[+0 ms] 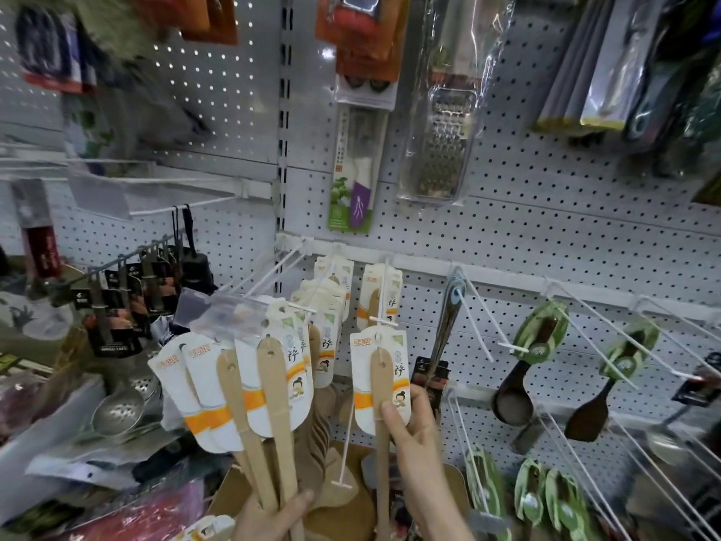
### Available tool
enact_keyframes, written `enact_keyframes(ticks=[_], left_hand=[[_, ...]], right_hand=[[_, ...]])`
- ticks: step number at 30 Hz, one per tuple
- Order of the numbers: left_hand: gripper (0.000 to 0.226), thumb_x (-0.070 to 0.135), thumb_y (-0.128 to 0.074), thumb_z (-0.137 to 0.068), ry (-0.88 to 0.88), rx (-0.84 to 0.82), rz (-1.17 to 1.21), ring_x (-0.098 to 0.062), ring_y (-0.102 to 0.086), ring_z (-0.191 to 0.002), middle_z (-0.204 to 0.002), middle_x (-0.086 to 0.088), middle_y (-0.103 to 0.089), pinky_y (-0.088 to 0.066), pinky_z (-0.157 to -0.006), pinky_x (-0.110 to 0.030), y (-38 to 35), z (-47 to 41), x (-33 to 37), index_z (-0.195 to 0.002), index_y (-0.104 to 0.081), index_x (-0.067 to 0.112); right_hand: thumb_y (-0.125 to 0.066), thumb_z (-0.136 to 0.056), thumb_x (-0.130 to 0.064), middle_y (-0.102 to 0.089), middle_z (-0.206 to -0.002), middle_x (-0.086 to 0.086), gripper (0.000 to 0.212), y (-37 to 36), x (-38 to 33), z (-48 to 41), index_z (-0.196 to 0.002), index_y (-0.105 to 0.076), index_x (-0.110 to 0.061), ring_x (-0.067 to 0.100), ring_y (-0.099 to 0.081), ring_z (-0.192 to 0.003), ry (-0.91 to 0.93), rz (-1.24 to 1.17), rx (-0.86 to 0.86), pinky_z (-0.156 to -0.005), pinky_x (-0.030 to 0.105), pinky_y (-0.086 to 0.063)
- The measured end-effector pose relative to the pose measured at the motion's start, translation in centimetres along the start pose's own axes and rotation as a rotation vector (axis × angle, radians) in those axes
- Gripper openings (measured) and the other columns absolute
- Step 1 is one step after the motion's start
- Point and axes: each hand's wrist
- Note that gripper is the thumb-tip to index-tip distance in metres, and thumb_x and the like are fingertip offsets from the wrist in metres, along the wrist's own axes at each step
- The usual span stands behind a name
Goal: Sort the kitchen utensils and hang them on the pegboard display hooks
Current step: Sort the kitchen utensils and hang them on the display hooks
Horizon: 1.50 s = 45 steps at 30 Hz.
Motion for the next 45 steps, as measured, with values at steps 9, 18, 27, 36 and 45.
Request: enact_keyframes(ticks=[9, 18, 27, 36, 45], left_hand=[[0.085, 0.046, -0.083, -0.029, 0.088, 0.063, 0.135, -0.038, -0.064, -0.097, -0.092, -0.020, -0.069, -0.050, -0.093, -0.050, -0.3, -1.1, -2.1, -0.100, -0.065, 0.004], [0.070, 0.035, -0.093, -0.047, -0.016, -0.018, 0.268, -0.018, -0.066, -0.066, -0.065, -0.004, -0.067, -0.051, -0.057, -0.026, -0.9, 0.2, -2.1, -0.097, -0.062, -0.003], [0.039, 0.036, -0.078, -0.061, -0.043, 0.019, 0.242, -0.020, -0.054, -0.073, -0.069, -0.001, -0.057, -0.045, -0.069, -0.034, -1.3, 1.9, -2.3, -0.086, -0.058, 0.012], [0.043, 0.037, -0.081, -0.063, -0.067, 0.003, 0.148, -0.027, -0.064, -0.090, -0.083, -0.003, -0.068, -0.053, -0.081, -0.038, -1.7, 3.2, -3.2, -0.094, -0.061, 0.015], [0.056, 0.045, -0.084, -0.057, -0.073, -0.053, -0.113, -0.012, -0.068, -0.089, -0.090, 0.002, -0.072, -0.053, -0.074, -0.024, 2.3, 4.1, -3.9, -0.102, -0.062, 0.019]], right_hand=[[-0.062, -0.095, -0.027, -0.070, -0.109, 0.001, 0.015, -0.7, 0.3, -5.1, -0.100, -0.057, -0.041, 0.029, -0.067, -0.100, -0.046, 0.068, 0.085, -0.091, 0.056, -0.053], [-0.059, -0.091, -0.034, -0.069, -0.104, 0.000, 0.015, -0.9, 1.0, -9.8, -0.085, -0.052, -0.047, 0.029, -0.067, -0.095, -0.112, 0.110, 0.163, -0.085, 0.059, -0.054], [-0.059, -0.096, -0.032, -0.050, -0.114, -0.002, 0.031, -2.0, -0.7, -6.9, -0.121, -0.045, -0.020, 0.014, -0.054, -0.097, -0.020, 0.268, 0.301, -0.072, 0.021, -0.040], [-0.073, -0.087, -0.027, -0.066, -0.089, -0.005, 0.012, -5.5, -2.6, -1.2, -0.095, -0.066, -0.021, 0.010, -0.060, -0.083, 0.039, 0.132, -0.220, -0.079, 0.030, -0.050], [-0.083, -0.066, -0.053, -0.055, -0.105, -0.001, 0.052, -7.7, -2.8, 1.4, -0.099, -0.061, -0.020, 0.010, -0.055, -0.091, -0.008, 0.235, -0.112, -0.084, 0.030, -0.048]])
Point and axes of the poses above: each hand's wrist, its own z-axis away from the middle knuckle, its own y-axis out of the back of the hand, x = y × z
